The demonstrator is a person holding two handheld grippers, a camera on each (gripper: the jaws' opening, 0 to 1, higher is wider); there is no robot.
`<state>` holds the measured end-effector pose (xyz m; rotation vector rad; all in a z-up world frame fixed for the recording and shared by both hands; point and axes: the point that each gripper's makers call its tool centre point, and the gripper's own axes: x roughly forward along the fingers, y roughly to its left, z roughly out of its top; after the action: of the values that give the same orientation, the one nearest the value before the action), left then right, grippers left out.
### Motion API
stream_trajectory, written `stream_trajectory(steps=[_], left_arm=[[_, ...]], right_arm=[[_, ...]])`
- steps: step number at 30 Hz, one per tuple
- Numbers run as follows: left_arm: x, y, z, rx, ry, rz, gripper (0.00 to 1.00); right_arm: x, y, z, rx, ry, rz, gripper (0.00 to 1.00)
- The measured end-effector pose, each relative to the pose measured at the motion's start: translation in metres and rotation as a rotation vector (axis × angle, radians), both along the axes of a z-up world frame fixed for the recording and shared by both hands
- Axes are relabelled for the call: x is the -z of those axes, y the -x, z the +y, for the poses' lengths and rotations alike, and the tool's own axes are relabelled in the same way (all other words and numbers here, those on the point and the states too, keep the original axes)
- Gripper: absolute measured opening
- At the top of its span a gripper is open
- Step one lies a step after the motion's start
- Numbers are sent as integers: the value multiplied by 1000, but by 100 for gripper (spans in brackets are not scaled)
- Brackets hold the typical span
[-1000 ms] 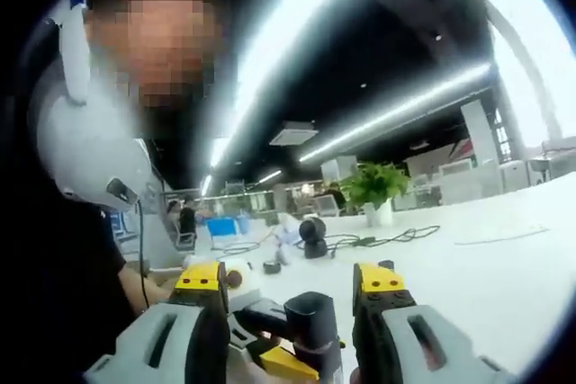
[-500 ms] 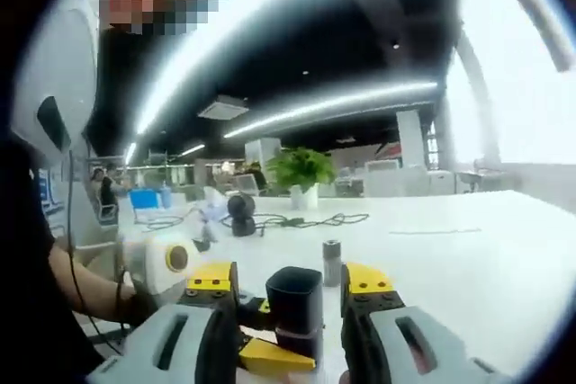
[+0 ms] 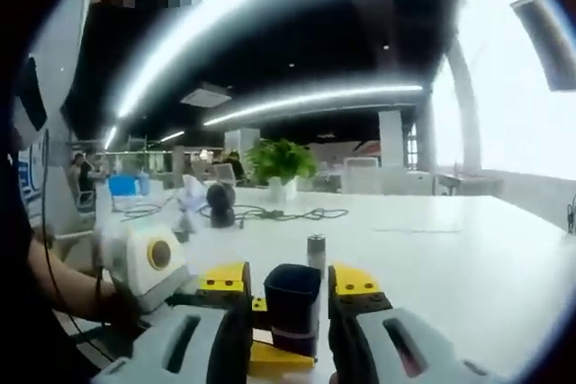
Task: Pick up cosmetic bottle twist off cap place on table pick up cap screw tight cap place on table
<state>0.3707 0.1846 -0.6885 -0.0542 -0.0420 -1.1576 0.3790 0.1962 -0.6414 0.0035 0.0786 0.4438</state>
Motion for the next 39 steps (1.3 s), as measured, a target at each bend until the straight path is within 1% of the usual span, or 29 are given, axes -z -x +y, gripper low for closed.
stream_trajectory(steps=[2, 7, 9, 11, 14, 18, 21, 26, 27, 28, 29, 33, 39], left_arm=[[0, -1, 0, -3, 0, -2, 12], [0, -1, 1, -5, 0, -2, 12], [0, -1, 1, -5, 1, 1, 12], [0, -1, 1, -4, 1, 1, 12], [0, -1, 1, -3, 2, 3, 12], [0, -1, 1, -5, 3, 5, 12], [0, -2, 2, -8, 4, 6, 12], [0, -3, 2, -9, 4, 6, 12], [0, -3, 2, -9, 4, 7, 12], [0, -3, 2, -10, 5, 8, 12], [0, -3, 2, -13, 4, 6, 12], [0, -5, 3, -28, 2, 3, 12], [0, -9, 6, -49, 3, 3, 12]], right_arm=[[2, -1, 0, 14, -4, 7, 18], [4, -2, -2, 47, 4, 5, 17], [4, -2, -2, 37, 7, 1, 17], [4, -2, -2, 9, -2, 3, 17], [4, -2, 1, -53, 15, 3, 17], [4, -2, 5, -153, 4, 13, 17], [5, -3, 4, -197, 0, 20, 17], [4, -2, 8, -273, 27, 9, 17], [4, -1, 10, -299, 22, 8, 17], [4, -3, 9, -303, 0, 17, 17], [4, -2, 10, -316, -2, 10, 17], [4, -4, 13, -379, -24, 28, 17], [3, -4, 21, -481, 8, -1, 17]])
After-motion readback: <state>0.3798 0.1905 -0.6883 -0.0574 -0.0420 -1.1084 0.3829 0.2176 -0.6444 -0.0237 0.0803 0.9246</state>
